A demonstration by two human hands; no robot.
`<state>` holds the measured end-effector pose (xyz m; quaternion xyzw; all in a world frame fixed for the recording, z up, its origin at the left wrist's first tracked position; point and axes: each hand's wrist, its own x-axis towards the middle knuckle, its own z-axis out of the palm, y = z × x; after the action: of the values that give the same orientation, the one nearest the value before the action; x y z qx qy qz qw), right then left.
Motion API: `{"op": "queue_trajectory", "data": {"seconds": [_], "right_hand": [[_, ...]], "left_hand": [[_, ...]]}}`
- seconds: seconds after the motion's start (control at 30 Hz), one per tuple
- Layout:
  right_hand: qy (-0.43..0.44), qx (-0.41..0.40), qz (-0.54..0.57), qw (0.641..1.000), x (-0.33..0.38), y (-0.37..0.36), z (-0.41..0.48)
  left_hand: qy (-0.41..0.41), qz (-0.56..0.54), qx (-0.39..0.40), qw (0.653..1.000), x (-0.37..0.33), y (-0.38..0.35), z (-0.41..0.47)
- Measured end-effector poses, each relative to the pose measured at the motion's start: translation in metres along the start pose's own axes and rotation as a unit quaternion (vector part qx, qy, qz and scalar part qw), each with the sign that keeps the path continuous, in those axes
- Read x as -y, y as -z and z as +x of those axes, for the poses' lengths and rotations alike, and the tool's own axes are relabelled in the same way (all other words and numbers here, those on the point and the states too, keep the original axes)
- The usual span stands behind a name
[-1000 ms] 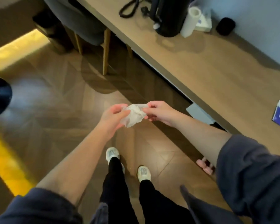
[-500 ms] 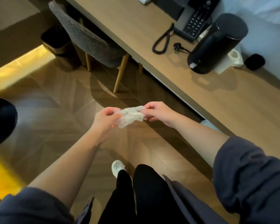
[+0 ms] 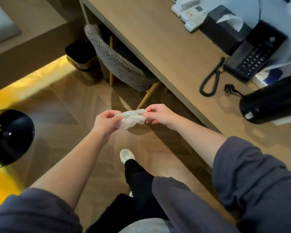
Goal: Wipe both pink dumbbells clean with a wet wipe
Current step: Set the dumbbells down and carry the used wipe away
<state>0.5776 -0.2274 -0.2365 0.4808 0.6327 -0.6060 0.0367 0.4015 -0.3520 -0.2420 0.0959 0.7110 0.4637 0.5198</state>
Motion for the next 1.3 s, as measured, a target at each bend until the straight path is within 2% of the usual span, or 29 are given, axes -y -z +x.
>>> {"op": "queue_trajectory", "data": {"seconds": [0.2,0.57,0.97,1.3], "right_hand": [[-0.008,0.022,-0.026,0.999,0.071,-0.004,0.079],[-0.028,-0.015,0.035,0.999,0.181,-0.044,0.217],[-0.081,-0.109,0.192,0.972,0.295,-0.086,0.357],[-0.113,-0.131,0.221,0.960,0.343,-0.102,0.531]], "left_hand": [[0.014,-0.009,-0.025,1.000,-0.052,0.043,0.064],[0.034,-0.023,-0.019,0.999,-0.143,0.145,0.209],[0.038,0.096,-0.008,0.995,-0.258,0.243,0.360],[0.060,0.191,-0.035,0.979,-0.320,0.282,0.527]]}}
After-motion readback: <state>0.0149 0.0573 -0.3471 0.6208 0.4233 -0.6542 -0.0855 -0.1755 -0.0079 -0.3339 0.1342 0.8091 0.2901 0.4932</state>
